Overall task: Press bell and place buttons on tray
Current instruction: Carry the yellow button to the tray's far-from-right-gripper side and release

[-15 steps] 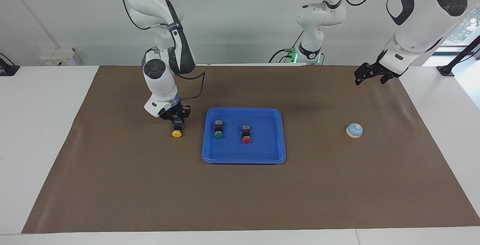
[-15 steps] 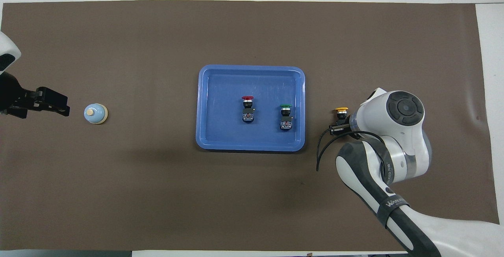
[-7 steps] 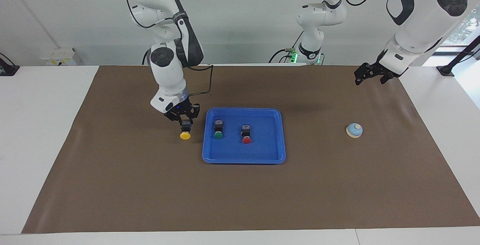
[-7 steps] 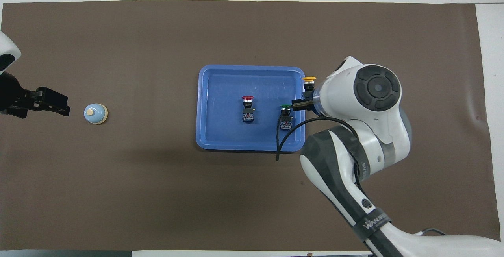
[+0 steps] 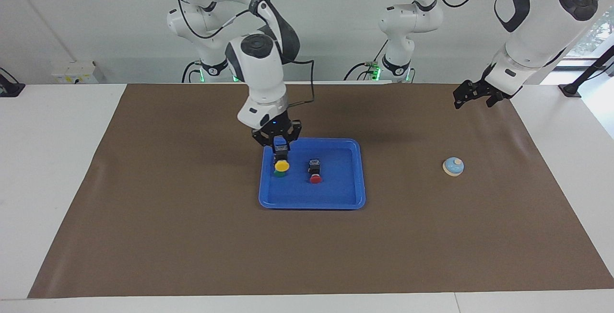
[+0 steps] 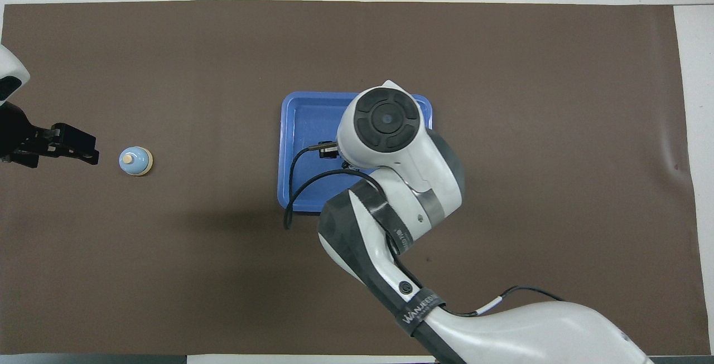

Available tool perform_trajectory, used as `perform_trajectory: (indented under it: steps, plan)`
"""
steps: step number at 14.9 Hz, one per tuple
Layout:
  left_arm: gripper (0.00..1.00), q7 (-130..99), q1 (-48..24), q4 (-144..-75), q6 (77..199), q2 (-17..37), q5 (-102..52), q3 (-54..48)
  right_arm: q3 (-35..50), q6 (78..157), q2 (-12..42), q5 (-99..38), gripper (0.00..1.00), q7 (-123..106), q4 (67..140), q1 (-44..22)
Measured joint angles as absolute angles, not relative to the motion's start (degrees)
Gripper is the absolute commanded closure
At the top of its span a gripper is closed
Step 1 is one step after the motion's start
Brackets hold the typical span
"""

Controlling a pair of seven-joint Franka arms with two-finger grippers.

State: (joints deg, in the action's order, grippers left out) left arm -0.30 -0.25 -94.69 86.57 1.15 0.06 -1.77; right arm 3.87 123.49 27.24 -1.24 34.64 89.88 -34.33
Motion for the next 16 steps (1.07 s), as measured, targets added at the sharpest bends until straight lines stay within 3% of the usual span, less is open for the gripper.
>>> perform_trajectory:
  steps: [6, 9, 15, 16]
  plan:
    - [0.00, -0.30, -0.25, -94.69, 86.57, 1.15, 0.06, -1.77, 3.88, 127.82, 30.27, -1.27, 0.98, 42.02, 89.20, -38.60]
    - [0.00, -0.30, -0.25, -94.69, 86.57, 1.15, 0.06, -1.77, 3.87, 130.38, 31.92, -1.21, 0.79, 44.62, 89.20, -40.47]
    - [0.00, -0.30, -0.25, -94.69, 86.57, 1.15, 0.06, -1.77, 3.13, 131.22, 32.88, -1.21, 0.75, 44.69, 89.16, -39.93]
    - [0.00, -0.30, -0.25, -94.69, 86.57, 1.15, 0.06, -1.77, 3.04, 131.73, 32.89, -1.21, 0.69, 44.69, 89.16, -39.87]
